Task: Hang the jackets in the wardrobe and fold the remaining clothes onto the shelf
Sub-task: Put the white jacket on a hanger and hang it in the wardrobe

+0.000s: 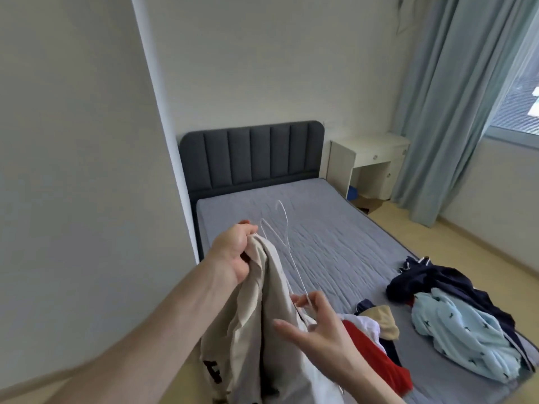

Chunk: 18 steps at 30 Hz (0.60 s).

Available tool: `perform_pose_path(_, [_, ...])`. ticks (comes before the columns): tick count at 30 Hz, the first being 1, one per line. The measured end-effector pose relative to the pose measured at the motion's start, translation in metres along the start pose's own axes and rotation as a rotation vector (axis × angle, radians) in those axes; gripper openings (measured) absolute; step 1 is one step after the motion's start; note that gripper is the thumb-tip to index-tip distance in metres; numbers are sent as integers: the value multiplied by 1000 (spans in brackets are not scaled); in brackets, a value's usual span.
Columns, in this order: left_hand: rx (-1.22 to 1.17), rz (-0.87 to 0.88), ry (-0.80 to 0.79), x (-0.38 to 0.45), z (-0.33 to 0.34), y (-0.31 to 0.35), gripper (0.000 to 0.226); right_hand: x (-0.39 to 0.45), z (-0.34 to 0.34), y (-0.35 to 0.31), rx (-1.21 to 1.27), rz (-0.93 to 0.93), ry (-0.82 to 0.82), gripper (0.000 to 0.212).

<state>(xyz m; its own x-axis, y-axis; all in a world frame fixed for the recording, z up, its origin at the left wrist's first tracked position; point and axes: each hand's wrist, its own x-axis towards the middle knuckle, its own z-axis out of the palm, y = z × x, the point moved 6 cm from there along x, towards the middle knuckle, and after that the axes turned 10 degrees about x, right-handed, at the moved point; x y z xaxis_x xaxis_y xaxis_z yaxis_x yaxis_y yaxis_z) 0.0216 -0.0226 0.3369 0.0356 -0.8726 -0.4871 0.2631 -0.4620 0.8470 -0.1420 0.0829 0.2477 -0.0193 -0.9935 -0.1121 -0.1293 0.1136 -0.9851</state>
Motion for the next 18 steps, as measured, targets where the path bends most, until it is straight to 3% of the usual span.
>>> perform_pose_path(3, [4, 0, -24, -8, -17, 1, 9, -10, 33, 2, -174, -48, 69, 79])
perform_pose_path(6, [64, 50, -76, -14, -39, 10, 37, 0, 47, 4, -155, -9, 139, 43])
perform_pose_path(10, [186, 162, -33, -17, -95, 28, 16, 12, 43, -12, -65, -58, 124, 10])
perform_pose_path(13, [258, 239, -69, -12, -139, 33, 10, 16, 35, -47, 54, -155, 147, 13])
perform_pose_path(18, [731, 348, -140, -5, -176, -12, 40, 17, 56, -103, 215, -252, 14, 20])
